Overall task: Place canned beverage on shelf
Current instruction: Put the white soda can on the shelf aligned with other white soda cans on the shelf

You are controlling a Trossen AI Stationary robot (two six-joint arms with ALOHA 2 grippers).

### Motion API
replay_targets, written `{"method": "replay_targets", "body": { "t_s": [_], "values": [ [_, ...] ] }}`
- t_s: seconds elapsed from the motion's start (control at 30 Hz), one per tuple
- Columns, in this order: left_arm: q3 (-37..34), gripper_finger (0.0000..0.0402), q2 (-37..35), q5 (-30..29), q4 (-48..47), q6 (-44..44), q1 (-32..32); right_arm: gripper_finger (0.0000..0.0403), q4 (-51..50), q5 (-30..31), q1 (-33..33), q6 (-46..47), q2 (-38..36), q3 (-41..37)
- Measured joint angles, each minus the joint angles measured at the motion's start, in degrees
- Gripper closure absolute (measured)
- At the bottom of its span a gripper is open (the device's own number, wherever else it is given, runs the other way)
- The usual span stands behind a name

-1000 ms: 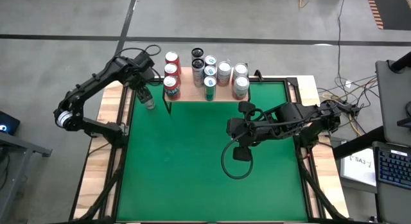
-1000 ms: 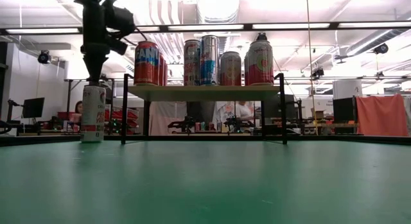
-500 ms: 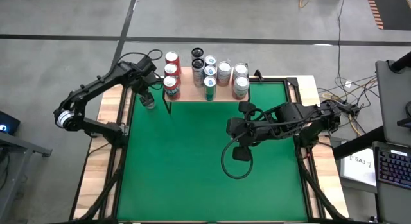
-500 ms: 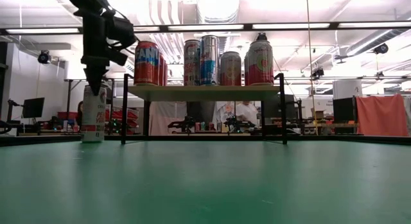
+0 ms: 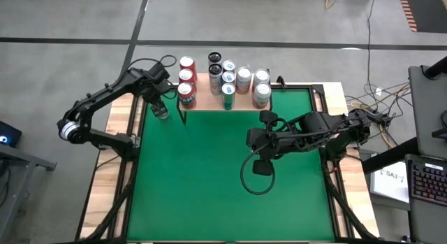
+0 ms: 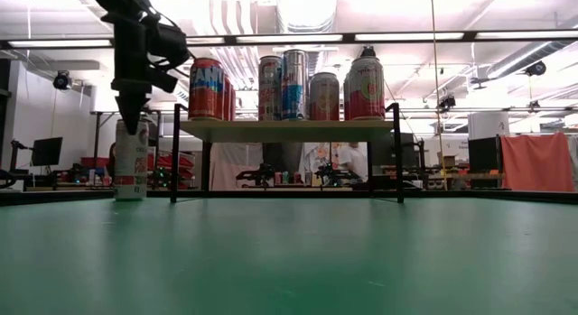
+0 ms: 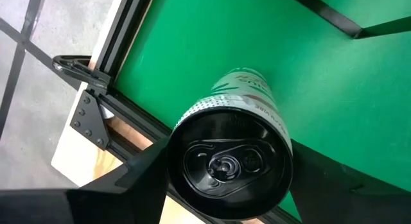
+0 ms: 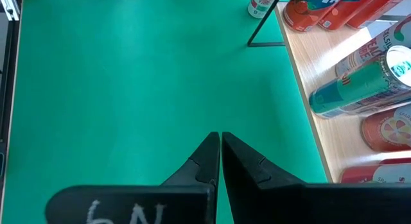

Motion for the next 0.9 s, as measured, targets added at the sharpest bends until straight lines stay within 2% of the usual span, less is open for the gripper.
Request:
{"method": "replay_targets", "body": {
  "t_s": [0.13,0.33,0.57,0.7,0.9],
  "values": [
    [0.6,0.0155,-1.0,0.2,-3.4,-0.1,0.0,0.0394,0.1,0.0,0.0,0.0,0.0,0.0],
    [7.3,0.0155,-2.8,-1.6,-12.9,-2.8,-0.1,0.0394,0.1,0.0,0.0,-0.3,0.0,0.0],
    [15.0,0.0155,-6.0,5.8,-22.6,-4.8,-3.1,0.0394,0.1,0.0,0.0,-0.6,0.0,0.0],
    [17.2,0.0155,-9.2,10.9,-22.2,-5.6,-8.4,0.0394,0.1,0.0,0.0,-0.9,0.0,0.0],
    [18.4,0.0155,-12.7,12.4,-22.5,-12.6,-22.0,0.0394,0.1,0.0,0.0,-1.2,0.0,0.0]
  ]
}}
